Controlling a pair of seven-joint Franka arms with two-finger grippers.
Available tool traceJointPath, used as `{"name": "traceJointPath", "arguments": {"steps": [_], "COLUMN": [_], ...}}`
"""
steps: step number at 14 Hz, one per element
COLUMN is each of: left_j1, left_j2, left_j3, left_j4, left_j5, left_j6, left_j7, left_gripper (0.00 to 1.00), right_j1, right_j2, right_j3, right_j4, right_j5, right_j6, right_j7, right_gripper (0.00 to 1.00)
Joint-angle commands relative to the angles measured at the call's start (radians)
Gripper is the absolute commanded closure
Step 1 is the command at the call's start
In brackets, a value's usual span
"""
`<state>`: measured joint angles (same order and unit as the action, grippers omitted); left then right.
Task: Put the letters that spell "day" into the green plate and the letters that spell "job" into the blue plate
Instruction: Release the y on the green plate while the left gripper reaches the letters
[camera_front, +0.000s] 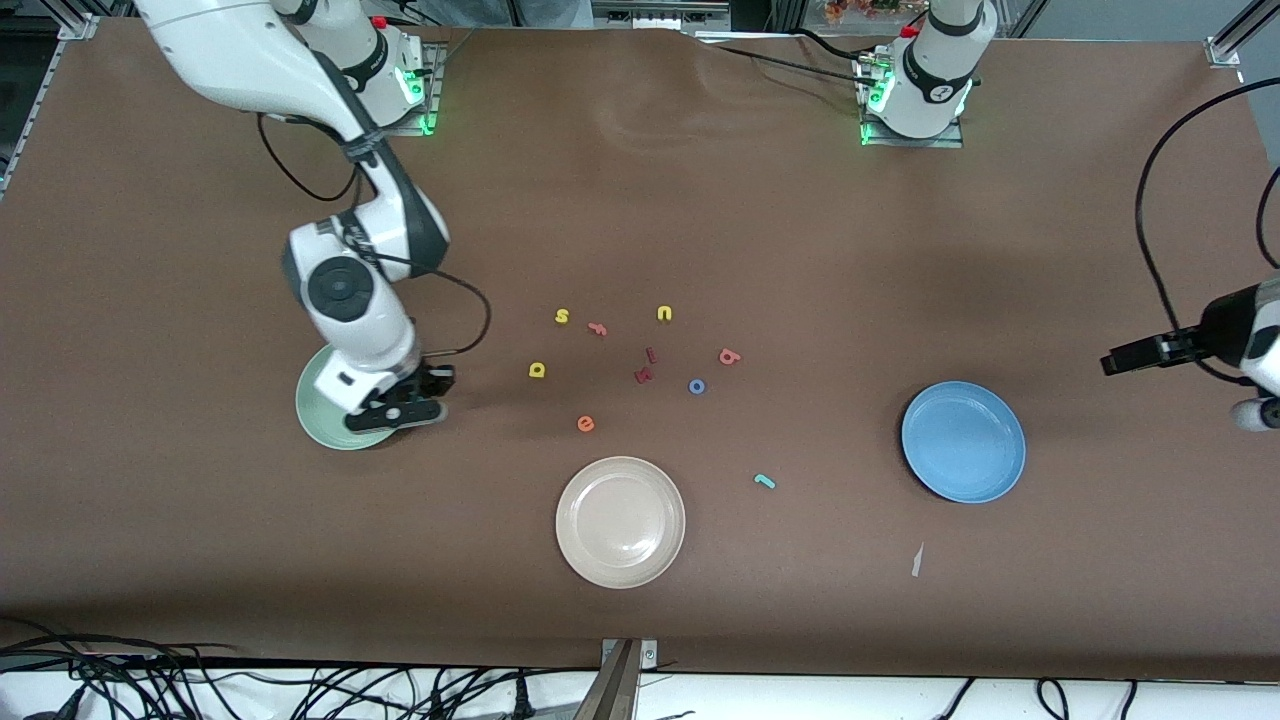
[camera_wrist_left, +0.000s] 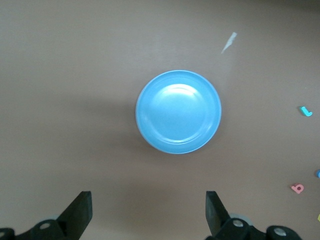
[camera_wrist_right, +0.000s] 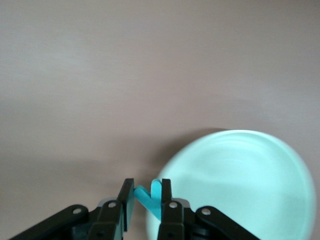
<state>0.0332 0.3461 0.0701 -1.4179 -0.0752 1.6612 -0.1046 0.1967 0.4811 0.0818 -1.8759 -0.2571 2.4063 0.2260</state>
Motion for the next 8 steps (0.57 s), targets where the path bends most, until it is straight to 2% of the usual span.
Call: {"name": "traceJointPath", "arguments": {"steps": [1, 2, 3, 4, 6, 8], "left_j1": [-0.091, -0.114, -0.145, -0.176, -0.235, -0.306], "left_j2": [0.051, 0.071, 0.089, 0.109, 0.136, 0.136], "left_j3": [0.000, 0.000, 0.000, -0.001, -0.004, -0.006], "left_j4": [-0.007, -0.009, -0.010, -0.016, -0.068, -0.178], "left_j5": [0.029, 0.032, 0.051, 0.063, 0.063, 0.061], "left_j6": [0.066, 0.086, 0.106, 0.130, 0.234, 0.384], "left_j7": [-0.151, -0.203, -0.255, -0.303, -0.410, -0.521], "left_gripper": [0.00, 0.00, 0.00, 0.00, 0.00, 0.00], "right_j1": [-0.092, -0.117, -0.131, -0.132, -0.132, -0.132], "right_j2": [-0.093, -0.108, -0.117, -0.121, -0.121, -0.119], "right_j3": [0.013, 0.015, 0.016, 0.016, 0.016, 0.022], "right_j4": [-0.115, -0.149, -0.175, -0.193, -0.200, -0.200], "right_j5": [-0.004, -0.002, -0.002, -0.001, 0.004, 0.047], "right_j6": [-0.001, 0.007, 0.019, 0.039, 0.053, 0.051], "right_j7": [-0.118, -0.131, -0.131, -0.126, -0.114, -0.112], "right_gripper": [0.82, 0.80, 0.64, 0.40, 0.26, 0.25]}}
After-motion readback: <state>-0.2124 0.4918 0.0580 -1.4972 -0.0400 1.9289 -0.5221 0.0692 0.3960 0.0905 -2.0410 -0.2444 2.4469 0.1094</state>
